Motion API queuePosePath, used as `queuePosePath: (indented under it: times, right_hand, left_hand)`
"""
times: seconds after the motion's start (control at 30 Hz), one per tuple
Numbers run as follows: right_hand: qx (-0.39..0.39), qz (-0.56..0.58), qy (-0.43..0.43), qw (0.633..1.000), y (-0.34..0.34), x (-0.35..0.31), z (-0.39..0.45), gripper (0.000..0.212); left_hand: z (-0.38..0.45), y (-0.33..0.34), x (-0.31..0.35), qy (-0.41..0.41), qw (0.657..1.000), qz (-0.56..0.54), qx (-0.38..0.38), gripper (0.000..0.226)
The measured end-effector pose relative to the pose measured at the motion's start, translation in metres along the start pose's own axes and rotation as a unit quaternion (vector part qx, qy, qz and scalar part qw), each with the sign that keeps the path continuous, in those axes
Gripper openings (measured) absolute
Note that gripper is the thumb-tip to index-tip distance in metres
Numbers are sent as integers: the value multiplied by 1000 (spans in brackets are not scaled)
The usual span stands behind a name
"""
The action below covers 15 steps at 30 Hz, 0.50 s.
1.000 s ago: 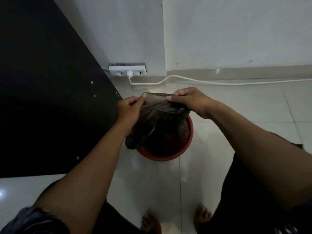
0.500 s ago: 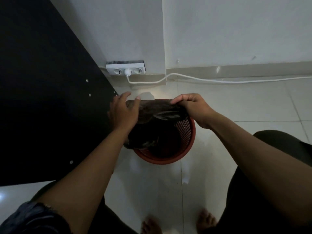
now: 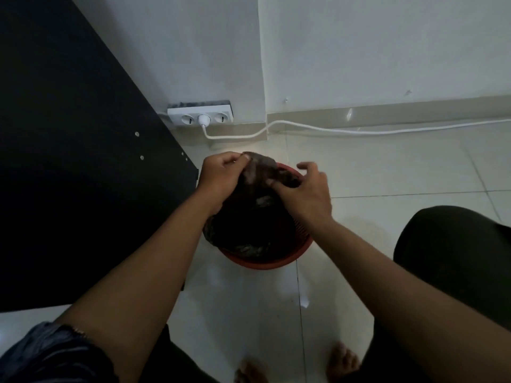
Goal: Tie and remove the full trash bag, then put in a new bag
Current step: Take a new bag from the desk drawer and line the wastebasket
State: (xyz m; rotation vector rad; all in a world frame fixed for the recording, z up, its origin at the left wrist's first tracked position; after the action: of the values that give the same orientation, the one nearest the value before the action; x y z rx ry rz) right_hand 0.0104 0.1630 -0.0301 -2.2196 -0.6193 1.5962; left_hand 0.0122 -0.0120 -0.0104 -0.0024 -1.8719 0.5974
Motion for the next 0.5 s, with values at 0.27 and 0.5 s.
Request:
queuePosePath:
  times: [0.27, 0.5]
  right_hand:
    - [-153, 353, 121, 915, -12, 8, 22, 21]
    - [-257, 365, 71, 892, -40, 6, 49, 26]
  left_hand:
    - [-1, -27, -14, -63, 997, -22, 26, 14]
    - [9, -48, -24, -140, 976, -87, -143, 24]
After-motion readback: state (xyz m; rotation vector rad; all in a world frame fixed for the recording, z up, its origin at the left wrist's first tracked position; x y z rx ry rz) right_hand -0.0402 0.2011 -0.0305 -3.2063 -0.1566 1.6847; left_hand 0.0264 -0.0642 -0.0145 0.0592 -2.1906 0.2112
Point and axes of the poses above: each hand's wrist, its own z-axis towards the middle knuckle, its own y-axis out of the palm, x = y × z, the point moved 1 cm from there along z, towards the middle knuckle, and after that the axes turned 2 degrees about -x, right-handed, at the moved point
